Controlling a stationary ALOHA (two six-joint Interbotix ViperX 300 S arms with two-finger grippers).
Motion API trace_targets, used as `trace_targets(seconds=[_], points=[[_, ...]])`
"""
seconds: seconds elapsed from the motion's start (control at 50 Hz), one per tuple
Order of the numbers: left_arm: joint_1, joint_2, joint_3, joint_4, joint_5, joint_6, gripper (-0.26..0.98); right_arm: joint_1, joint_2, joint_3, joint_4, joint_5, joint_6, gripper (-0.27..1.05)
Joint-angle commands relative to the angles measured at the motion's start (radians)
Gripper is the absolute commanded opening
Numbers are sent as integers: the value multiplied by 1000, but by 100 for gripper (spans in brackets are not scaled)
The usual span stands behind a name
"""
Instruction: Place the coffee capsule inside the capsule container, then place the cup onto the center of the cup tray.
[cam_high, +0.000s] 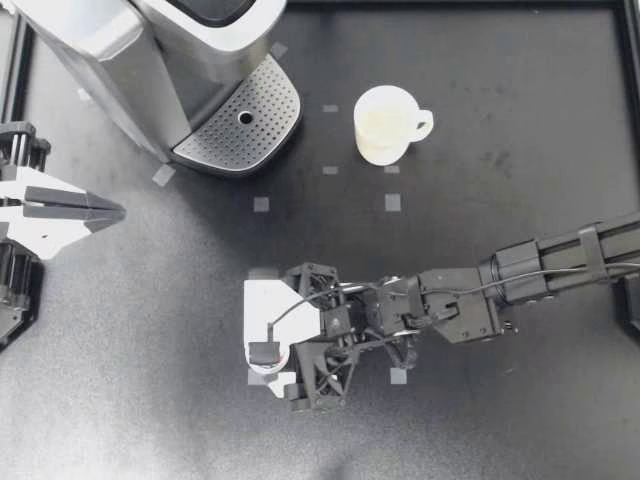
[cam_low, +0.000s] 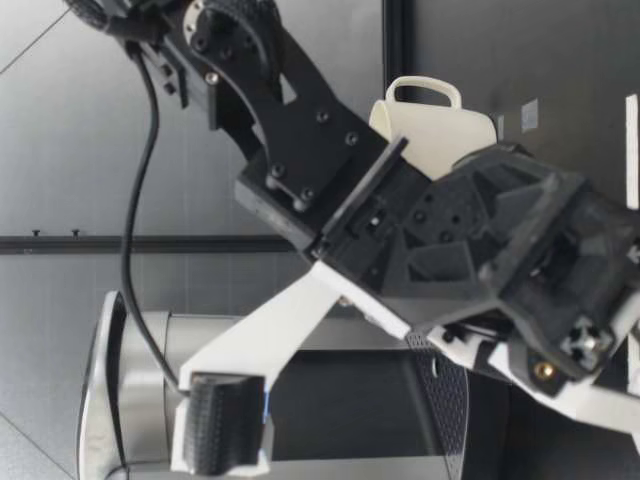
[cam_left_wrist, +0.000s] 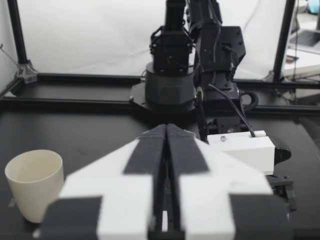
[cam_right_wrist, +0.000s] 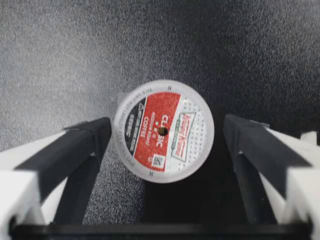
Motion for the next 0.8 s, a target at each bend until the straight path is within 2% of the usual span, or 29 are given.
trace_targets(seconds=[0.0, 0.16, 0.42, 0.66, 0.78], points=[[2, 5, -11, 2, -5, 0, 4, -9, -14, -26, -2, -2, 0, 94], [2, 3, -11, 2, -6, 0, 4, -9, -9, -31, -2, 3, 2, 90], [2, 3, -12, 2, -6, 0, 4, -9, -15, -32, -2, 9, 0, 61], [2, 9, -15, 2, -2, -5, 4, -9, -37, -29, -2, 14, 5, 60], [2, 38, -49, 0, 60, -5, 4, -9, -87, -3, -2, 8, 8, 60]])
